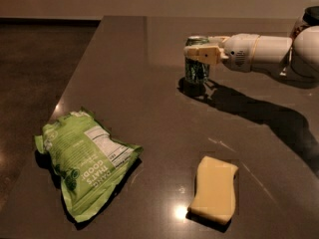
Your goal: Place green can upright
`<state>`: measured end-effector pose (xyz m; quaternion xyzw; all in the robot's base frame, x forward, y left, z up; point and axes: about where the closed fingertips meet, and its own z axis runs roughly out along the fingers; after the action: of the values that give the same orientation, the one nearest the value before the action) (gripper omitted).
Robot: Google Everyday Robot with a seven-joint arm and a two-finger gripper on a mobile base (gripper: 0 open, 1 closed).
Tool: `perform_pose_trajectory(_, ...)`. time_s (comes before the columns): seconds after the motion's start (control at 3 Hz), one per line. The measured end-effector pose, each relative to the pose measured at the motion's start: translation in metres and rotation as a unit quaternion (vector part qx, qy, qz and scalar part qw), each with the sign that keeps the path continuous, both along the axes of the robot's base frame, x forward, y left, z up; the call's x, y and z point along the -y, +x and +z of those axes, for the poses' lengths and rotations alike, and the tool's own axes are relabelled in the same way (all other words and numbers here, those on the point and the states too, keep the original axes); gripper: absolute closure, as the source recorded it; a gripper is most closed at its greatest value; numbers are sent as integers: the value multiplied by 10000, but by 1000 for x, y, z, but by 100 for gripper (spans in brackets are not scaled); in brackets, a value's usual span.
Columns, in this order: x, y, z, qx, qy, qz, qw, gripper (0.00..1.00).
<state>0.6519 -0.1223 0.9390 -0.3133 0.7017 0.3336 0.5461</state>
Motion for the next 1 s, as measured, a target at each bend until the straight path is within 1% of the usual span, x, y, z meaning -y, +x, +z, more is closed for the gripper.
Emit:
perform_pose_trajectory(0.33,5,4,3,409,346,-120,9985,100)
perform_pose_trajectory(0.67,4,4,2,837,383,-67,9957,100)
perform_pose_trajectory(1.0,1,2,0,1188,246,-41,9926,82)
